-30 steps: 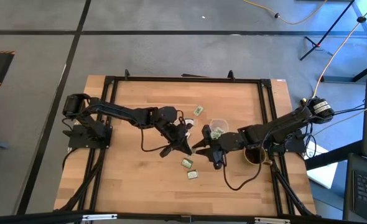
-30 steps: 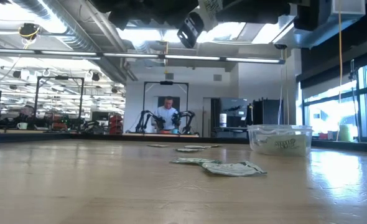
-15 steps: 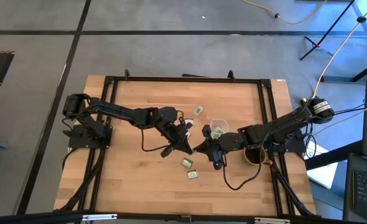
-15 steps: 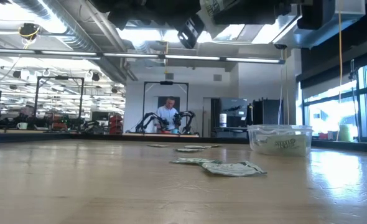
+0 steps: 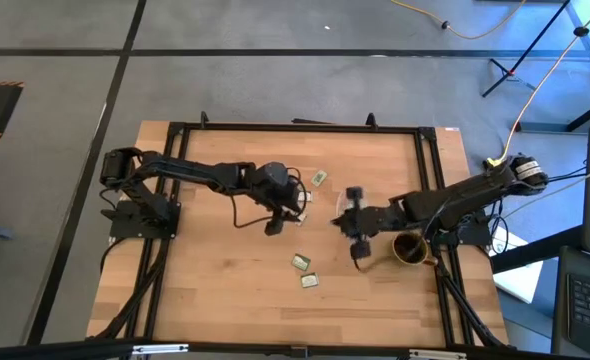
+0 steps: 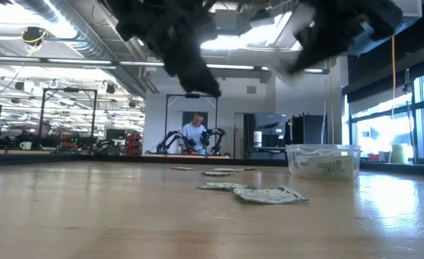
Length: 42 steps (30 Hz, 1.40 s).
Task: Pick and place items into bin
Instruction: Put the stevia packet into the transparent bin
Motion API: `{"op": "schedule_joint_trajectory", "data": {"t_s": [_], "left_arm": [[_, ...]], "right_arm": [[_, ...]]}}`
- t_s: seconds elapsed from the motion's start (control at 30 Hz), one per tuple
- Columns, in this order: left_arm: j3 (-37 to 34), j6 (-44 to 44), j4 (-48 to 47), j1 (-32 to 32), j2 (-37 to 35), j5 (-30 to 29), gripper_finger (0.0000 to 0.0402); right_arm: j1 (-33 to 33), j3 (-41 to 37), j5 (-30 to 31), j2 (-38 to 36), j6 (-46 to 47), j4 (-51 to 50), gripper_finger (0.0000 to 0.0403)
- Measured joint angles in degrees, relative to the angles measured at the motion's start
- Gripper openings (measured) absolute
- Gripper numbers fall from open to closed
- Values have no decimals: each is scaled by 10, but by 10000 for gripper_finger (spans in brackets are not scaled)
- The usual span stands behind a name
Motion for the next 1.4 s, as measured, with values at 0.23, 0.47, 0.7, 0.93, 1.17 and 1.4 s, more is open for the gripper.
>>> {"op": "schedule_joint_trajectory", "data": {"t_s": [0.23, 0.47, 0.7, 0.93, 1.17, 1.4], "left_arm": [[0, 39, -53, 17, 0, -95, 123], [0, 21, -94, 36, 0, -150, 122], [0, 26, -100, 35, 1, -152, 121], [-1, 26, -100, 31, 1, -152, 119], [-1, 26, -99, 30, 2, -152, 118], [-1, 41, -98, 27, 26, -157, 119]], "right_arm": [[-92, 0, -176, 3, 137, -126, 2], [-152, -1, -257, 43, 173, -169, 2], [-174, -1, -258, 74, 172, -177, 4], [-180, -1, -258, 101, 173, -178, 8], [-180, -1, -237, 122, 190, -171, 10], [-180, -1, -203, 122, 203, -172, 52]]}}
